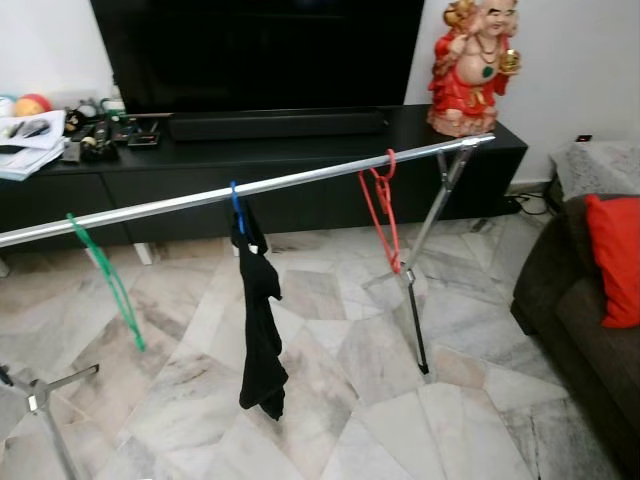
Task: Hang hanger
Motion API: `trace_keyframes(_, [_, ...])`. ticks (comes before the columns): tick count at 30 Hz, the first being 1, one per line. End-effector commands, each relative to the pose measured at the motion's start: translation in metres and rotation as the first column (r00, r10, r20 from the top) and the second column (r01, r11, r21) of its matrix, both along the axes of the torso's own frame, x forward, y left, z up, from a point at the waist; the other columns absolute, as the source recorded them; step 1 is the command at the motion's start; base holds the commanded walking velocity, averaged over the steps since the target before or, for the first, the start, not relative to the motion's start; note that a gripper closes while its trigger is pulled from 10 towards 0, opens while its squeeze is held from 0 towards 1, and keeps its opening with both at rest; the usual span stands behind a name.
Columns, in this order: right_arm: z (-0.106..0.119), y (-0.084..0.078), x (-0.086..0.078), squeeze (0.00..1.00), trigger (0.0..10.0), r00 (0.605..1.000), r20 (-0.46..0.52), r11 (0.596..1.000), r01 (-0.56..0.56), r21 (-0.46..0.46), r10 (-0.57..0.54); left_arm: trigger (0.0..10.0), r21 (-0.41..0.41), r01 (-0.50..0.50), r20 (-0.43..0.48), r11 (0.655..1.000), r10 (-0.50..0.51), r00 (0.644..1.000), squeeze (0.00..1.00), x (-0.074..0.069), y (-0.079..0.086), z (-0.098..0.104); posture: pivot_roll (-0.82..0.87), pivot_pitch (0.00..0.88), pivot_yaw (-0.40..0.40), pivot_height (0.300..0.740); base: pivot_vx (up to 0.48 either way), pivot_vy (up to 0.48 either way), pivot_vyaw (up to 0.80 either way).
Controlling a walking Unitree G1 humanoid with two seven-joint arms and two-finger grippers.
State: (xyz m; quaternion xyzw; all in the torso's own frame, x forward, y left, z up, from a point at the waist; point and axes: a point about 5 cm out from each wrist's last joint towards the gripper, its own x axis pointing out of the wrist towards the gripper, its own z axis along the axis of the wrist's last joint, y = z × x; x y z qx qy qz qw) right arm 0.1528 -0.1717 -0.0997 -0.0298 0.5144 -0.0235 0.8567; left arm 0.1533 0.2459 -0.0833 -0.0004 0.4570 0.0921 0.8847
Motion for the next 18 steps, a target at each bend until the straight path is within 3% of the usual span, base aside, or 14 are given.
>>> trace_keyframes(1, [-0.001,0.001,-0.0022,0.0,10.0,1.0,-0.01,1.0,0.006,0.006,-0.006,10.0,0.003,0.0,-0.025,1.0,0.0,1.0,0.0,-0.0068,0.0022,-0.0023,0.01,0.045,0.019,0.74,0.0,0.0,-0.79])
trace_keyframes(4, [-0.001,0.0012,-0.0022,0.0,10.0,1.0,-0.01,1.0,0.008,0.007,-0.007,10.0,0.015,0.016,-0.025,1.0,-0.016,1.0,0.0,-0.0061,0.0028,-0.0018,0.01,0.045,0.02,0.74,0.0,0.0,-0.79])
trace_keyframes(9, [-0.001,0.0015,-0.0023,0.0,10.0,1.0,-0.009,1.0,0.014,0.008,-0.014,10.0,0.014,0.006,-0.028,1.0,-0.005,1.0,0.0,-0.0066,0.0032,-0.002,0.02,0.045,0.021,0.74,0.0,-0.289,-0.79])
trace_keyframes(18, [-0.0014,0.0026,-0.0029,0.0,10.0,0.999,-0.009,0.999,0.043,0.019,-0.043,10.0,0.015,0.006,-0.027,1.0,-0.006,1.0,0.0,-0.0065,0.0042,-0.0016,0.02,0.046,0.025,0.74,0.0,0.0,-0.79])
